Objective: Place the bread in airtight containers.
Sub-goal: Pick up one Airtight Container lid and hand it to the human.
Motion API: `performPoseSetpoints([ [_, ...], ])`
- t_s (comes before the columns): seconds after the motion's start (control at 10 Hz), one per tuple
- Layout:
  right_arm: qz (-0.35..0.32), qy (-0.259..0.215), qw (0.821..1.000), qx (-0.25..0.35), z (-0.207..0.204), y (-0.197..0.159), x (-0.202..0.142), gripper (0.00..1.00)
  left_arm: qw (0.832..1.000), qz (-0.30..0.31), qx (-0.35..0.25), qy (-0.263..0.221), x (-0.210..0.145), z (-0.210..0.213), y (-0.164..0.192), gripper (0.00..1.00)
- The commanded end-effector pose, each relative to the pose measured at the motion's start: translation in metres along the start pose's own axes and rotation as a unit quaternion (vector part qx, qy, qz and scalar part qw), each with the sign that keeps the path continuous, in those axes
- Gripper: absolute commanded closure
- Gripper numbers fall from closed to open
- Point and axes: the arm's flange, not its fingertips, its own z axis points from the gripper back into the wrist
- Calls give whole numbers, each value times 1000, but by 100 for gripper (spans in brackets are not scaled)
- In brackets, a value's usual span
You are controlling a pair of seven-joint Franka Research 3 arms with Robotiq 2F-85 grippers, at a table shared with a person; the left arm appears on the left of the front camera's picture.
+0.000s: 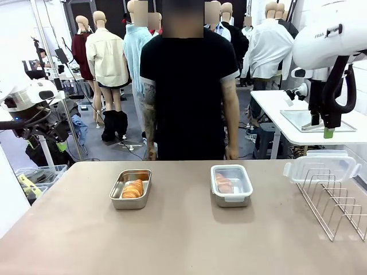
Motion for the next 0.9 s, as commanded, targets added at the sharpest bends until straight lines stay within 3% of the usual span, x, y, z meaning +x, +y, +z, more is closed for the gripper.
performPoseSetpoints([
  [0.0, 14, -11, 1000, -14, -21, -18, -10, 0, 1000, 2, -1, -5, 0, 0, 1, 0],
  [0.2, -15, -18, 1000, 7, -46, -32, -18, 0, 1000, 2, -1, -5, 0, 0, 1, 0],
  [0.4, 0, -15, 1000, 2, -67, -36, -20, 0, 1000, 2, -1, -5, 0, 0, 1, 0],
  [0.5, 14, -47, 999, 18, -73, -37, -20, 0, 1000, 2, -1, -5, 0, 0, 1, 0],
  [0.8, 2, -42, 999, 24, -84, -33, -22, 0, 1000, 2, -1, -5, 0, 0, 1, 0],
])
